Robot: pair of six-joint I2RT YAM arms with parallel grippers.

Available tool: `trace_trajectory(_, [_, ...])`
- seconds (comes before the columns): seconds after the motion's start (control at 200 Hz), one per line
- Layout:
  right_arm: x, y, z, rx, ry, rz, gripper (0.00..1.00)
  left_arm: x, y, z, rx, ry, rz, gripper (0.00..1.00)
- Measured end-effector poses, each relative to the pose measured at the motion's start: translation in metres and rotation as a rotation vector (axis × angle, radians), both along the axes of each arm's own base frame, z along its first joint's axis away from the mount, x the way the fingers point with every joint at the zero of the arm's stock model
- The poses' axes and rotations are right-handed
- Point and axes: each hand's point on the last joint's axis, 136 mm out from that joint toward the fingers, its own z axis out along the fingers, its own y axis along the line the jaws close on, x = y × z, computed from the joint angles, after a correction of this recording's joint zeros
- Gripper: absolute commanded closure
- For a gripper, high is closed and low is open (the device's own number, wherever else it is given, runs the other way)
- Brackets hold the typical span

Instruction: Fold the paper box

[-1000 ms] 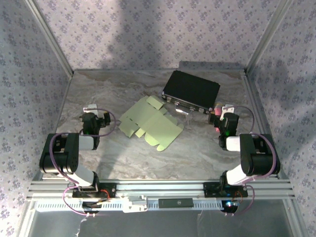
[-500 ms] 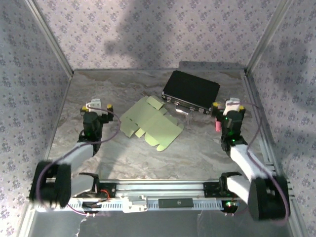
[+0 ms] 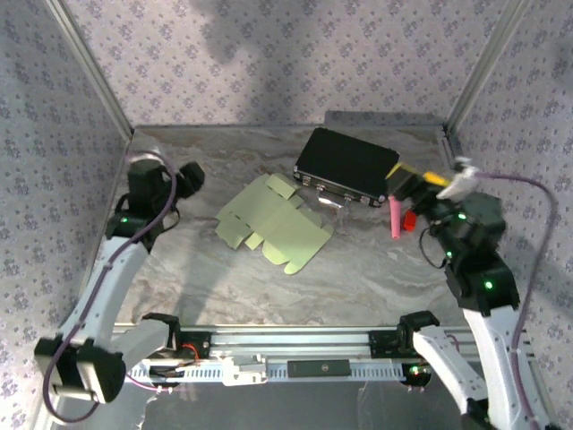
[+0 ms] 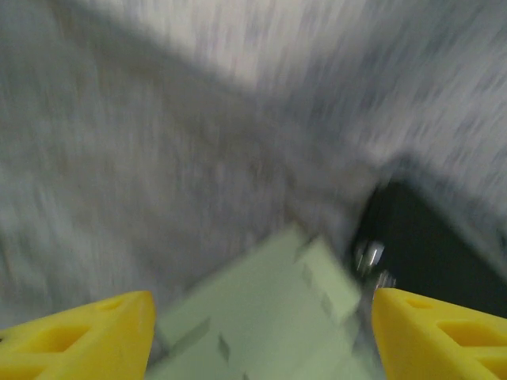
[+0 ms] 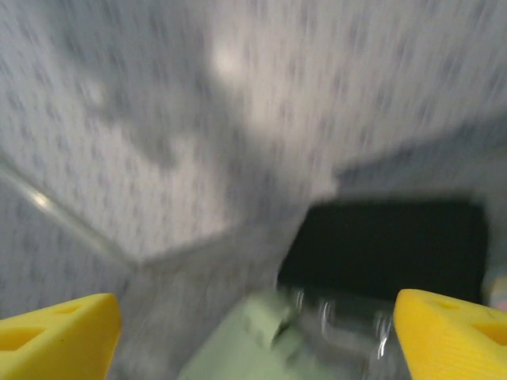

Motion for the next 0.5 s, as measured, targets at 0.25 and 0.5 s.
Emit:
trace_trajectory(0.25, [-0.038, 0.114, -0.138, -0.067, 0.384, 0.312, 0.19, -0.017, -0.005, -0.123, -0.046, 0.441, -0.033, 0.67])
trace_trajectory(0.5, [-0.024, 0.151, -0.2, -0.018, 0.54, 0.27, 0.16, 0.042, -0.03, -0.151, -0.041, 0.499, -0.105, 0.7])
